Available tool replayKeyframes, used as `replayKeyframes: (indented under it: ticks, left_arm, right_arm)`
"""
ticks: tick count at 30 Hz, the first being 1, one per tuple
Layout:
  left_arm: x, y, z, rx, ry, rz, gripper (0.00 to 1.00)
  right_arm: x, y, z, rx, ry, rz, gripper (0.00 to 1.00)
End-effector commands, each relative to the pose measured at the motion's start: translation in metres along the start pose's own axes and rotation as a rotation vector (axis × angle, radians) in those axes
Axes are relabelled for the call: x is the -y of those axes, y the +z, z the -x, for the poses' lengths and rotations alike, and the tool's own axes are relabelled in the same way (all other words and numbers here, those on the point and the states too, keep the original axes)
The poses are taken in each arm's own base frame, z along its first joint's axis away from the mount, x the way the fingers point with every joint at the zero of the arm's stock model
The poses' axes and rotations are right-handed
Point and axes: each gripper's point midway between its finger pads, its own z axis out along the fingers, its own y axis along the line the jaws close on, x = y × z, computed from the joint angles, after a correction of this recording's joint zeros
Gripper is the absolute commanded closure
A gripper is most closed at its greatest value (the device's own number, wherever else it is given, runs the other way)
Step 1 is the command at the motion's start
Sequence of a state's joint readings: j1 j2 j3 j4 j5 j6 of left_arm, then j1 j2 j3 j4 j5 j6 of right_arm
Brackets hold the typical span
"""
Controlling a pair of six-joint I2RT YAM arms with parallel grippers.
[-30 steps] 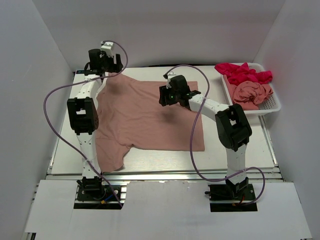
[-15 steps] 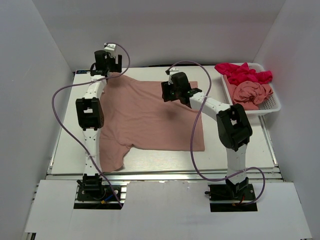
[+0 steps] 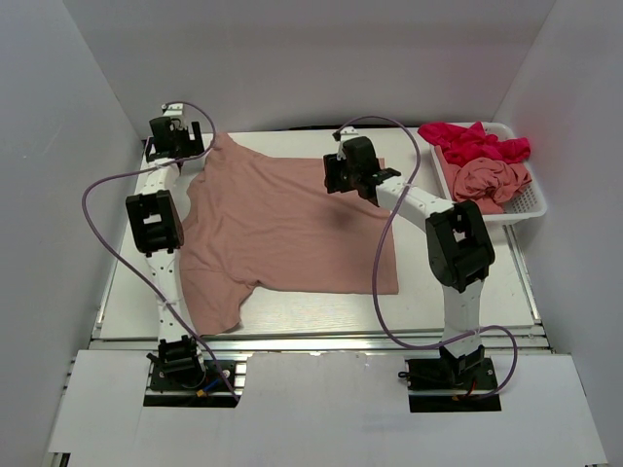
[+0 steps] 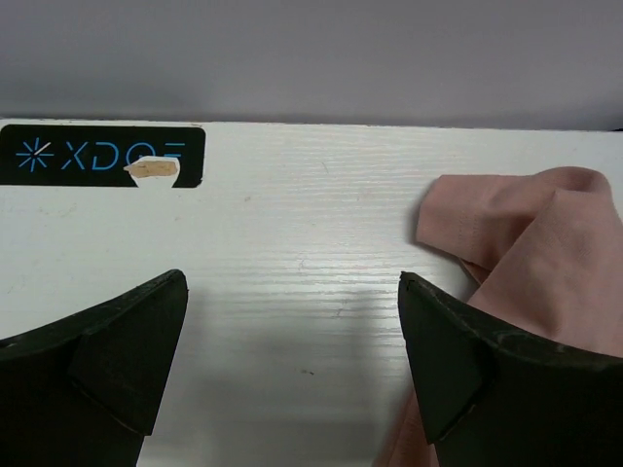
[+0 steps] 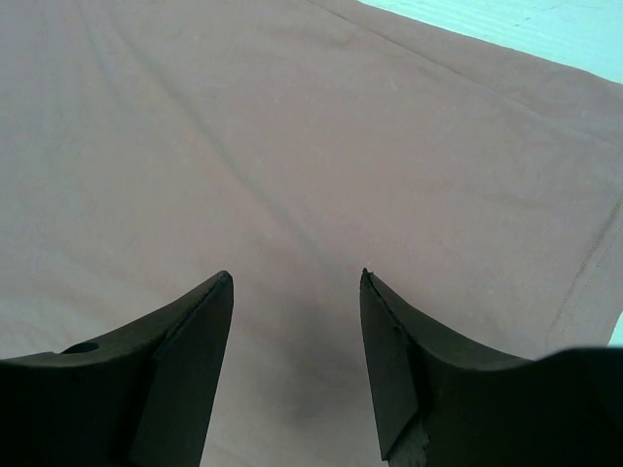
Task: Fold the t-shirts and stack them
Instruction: Flatten out the tshirt
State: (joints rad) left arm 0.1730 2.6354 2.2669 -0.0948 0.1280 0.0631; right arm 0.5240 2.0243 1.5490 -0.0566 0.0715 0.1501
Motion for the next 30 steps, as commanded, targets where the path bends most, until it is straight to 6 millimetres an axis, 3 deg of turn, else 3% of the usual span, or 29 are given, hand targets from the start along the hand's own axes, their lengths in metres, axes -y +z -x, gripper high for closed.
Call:
replayKeyframes:
  ticks: [1,3,5,9,11,12,13,14,16,17,18,19,20,21,24,30]
  left_arm:
    - [0.016,-0.003,0.020,0.050,-0.026,-0.068,0.03]
    - [0.018,0.000,0.022,0.063,-0.041,-0.087,0.06]
    - [0.020,0.006,0.010,0.049,-0.099,-0.104,0.09]
    - [0.038,0.010,-0.004,0.022,-0.160,-0.190,0.11]
    - [0.044,0.007,-0.004,0.014,-0.185,-0.221,0.11]
    - [0.049,0.004,-0.001,0.018,-0.190,-0.244,0.11]
    - [0.051,0.001,-0.007,0.003,-0.199,-0.256,0.11]
    - [0.054,-0.006,0.006,0.020,-0.198,-0.270,0.11]
    - [0.059,-0.013,0.013,0.028,-0.199,-0.294,0.11]
    - [0.059,-0.017,0.012,0.021,-0.199,-0.301,0.11]
    - [0.062,-0.024,0.024,0.037,-0.193,-0.314,0.11]
    - [0.064,-0.027,0.028,0.043,-0.191,-0.322,0.11]
    - [0.065,-0.030,0.026,0.033,-0.199,-0.323,0.11]
    - [0.067,-0.036,0.034,0.042,-0.199,-0.335,0.11]
    - [0.072,-0.044,0.041,0.044,-0.201,-0.362,0.11]
    - [0.076,-0.042,0.039,0.037,-0.203,-0.388,0.10]
  right_arm:
    - [-0.004,0.002,0.017,0.046,0.009,0.009,0.40]
    - [-0.002,0.003,0.016,0.047,0.007,-0.004,0.41]
    - [0.002,0.004,0.016,0.047,0.002,-0.022,0.41]
    - [0.037,0.011,0.022,0.031,0.027,-0.120,0.40]
    - [0.070,0.019,0.033,0.038,0.068,-0.171,0.41]
    - [0.081,0.020,0.029,0.007,0.090,-0.196,0.41]
    - [0.107,0.029,0.020,-0.023,0.121,-0.234,0.41]
    - [0.118,0.030,0.036,0.005,0.136,-0.249,0.42]
    - [0.147,0.037,0.028,-0.015,0.146,-0.299,0.41]
    - [0.159,0.037,0.034,0.001,0.143,-0.339,0.42]
    - [0.167,0.038,0.036,0.006,0.136,-0.355,0.41]
    - [0.183,0.045,0.026,-0.016,0.146,-0.377,0.42]
    - [0.191,0.047,0.023,-0.026,0.148,-0.392,0.42]
    - [0.196,0.047,0.032,-0.008,0.152,-0.395,0.42]
    - [0.213,0.055,0.021,-0.028,0.170,-0.415,0.42]
    - [0.218,0.069,0.020,-0.014,0.195,-0.345,0.40]
